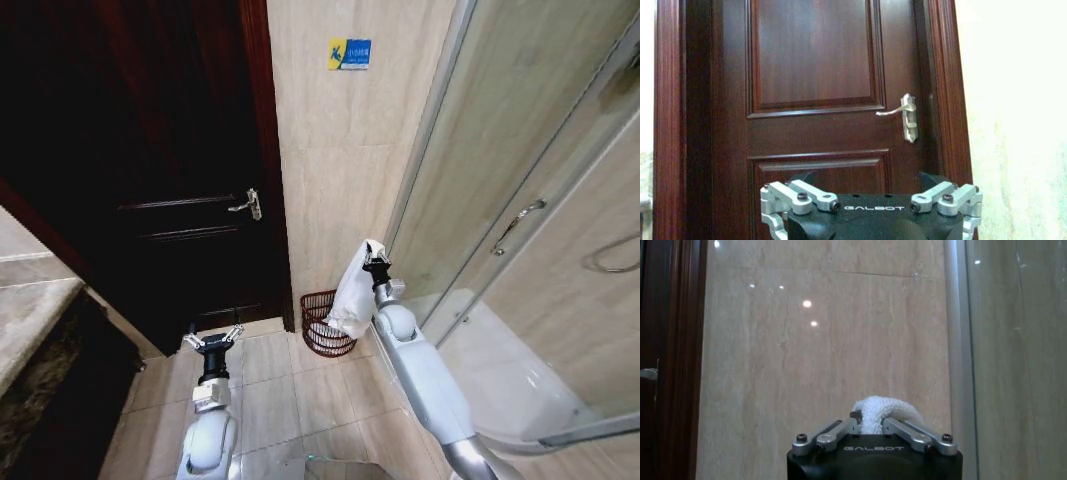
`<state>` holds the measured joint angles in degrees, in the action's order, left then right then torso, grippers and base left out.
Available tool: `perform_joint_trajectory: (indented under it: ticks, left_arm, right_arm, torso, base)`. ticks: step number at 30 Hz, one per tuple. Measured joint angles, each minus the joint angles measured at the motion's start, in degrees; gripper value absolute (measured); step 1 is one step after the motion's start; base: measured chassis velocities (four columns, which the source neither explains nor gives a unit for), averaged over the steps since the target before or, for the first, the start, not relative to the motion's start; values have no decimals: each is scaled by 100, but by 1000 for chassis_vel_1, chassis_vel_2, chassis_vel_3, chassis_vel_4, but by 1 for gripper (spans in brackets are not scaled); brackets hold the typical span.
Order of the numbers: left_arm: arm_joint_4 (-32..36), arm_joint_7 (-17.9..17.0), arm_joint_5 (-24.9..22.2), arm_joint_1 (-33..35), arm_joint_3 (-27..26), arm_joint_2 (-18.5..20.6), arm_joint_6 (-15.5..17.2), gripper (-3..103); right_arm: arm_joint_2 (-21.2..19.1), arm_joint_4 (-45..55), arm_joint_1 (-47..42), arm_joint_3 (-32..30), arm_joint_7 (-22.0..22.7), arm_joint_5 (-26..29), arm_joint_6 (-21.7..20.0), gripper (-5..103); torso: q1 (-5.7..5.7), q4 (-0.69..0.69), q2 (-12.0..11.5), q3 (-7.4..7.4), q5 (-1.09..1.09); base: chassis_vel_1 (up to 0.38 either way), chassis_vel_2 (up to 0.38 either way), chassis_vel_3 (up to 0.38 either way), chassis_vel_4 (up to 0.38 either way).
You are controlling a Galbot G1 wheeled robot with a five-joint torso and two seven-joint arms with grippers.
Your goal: Discard the used towel into the hamper.
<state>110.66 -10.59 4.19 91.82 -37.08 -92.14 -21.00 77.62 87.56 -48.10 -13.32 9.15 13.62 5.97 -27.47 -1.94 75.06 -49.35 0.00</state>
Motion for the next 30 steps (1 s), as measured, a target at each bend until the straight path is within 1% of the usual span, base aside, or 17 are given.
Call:
perform_joint_trajectory:
  ticks: [2, 7, 8, 10, 11, 13, 15, 19, 24, 27, 30]
  left_arm:
    - [-11, 0, -1, 2, 0, 0, -6, 100]
    - [-54, -1, -3, -13, -9, 0, -12, 100]
    - [-54, -1, -3, -13, -9, 0, -12, 100]
    - [-51, -3, -9, -14, -12, 0, 5, 100]
    - [-51, -3, -9, -14, -12, 0, 5, 100]
    - [-34, -8, -42, -9, -21, 0, 9, 100]
    - [-30, -9, -60, -6, -23, 0, 8, 100]
    - [-10, -14, -126, 35, -47, 0, -13, 100]
    - [-9, -14, -142, 53, -66, 0, -47, 100]
    - [-24, -14, -162, 57, -76, 0, -63, 100]
    - [-26, -14, -180, 63, -78, 0, -66, 100]
  right_arm:
    - [-1, 14, 0, -2, 0, 0, 0, 4]
    - [-91, 108, -74, -53, -6, 26, 0, 4]
    - [-91, 108, -74, -53, -6, 26, 0, 4]
    - [-125, 119, -117, -90, -35, 46, 12, 4]
    - [-125, 119, -117, -90, -35, 46, 12, 4]
    - [-119, 120, -156, -122, -48, 52, 47, 4]
    - [-113, 123, -173, -125, -48, 50, 53, 4]
    - [-84, 154, -246, -105, -38, 11, 56, 4]
    - [-82, 201, -265, -100, -31, -18, 52, 4]
    - [-68, 270, -300, -106, -22, -32, 41, 4]
    - [-56, 299, -331, -106, -19, -54, 40, 4]
  torso:
    - [20, 0, -42, 23, 1]
    - [115, 0, -251, 139, 0]
    - [115, 0, -251, 139, 0]
    - [155, 1, -338, 185, 0]
    - [155, 1, -338, 185, 0]
    - [201, 0, -443, 246, 0]
    - [214, 0, -474, 262, 0]
    - [288, 0, -635, 349, 1]
    - [342, 0, -749, 409, 0]
    - [398, 0, -877, 481, 0]
    - [433, 0, -956, 525, 0]
  base:
    - [0, 0, 0, 0]
    - [0, 0, 0, 0]
    - [0, 0, 0, 0]
    - [0, 0, 0, 0]
    - [0, 0, 0, 0]
    - [0, 0, 0, 0]
    - [0, 0, 0, 0]
    - [0, 0, 0, 0]
    - [0, 0, 0, 0]
    - [0, 0, 0, 0]
    - [0, 0, 0, 0]
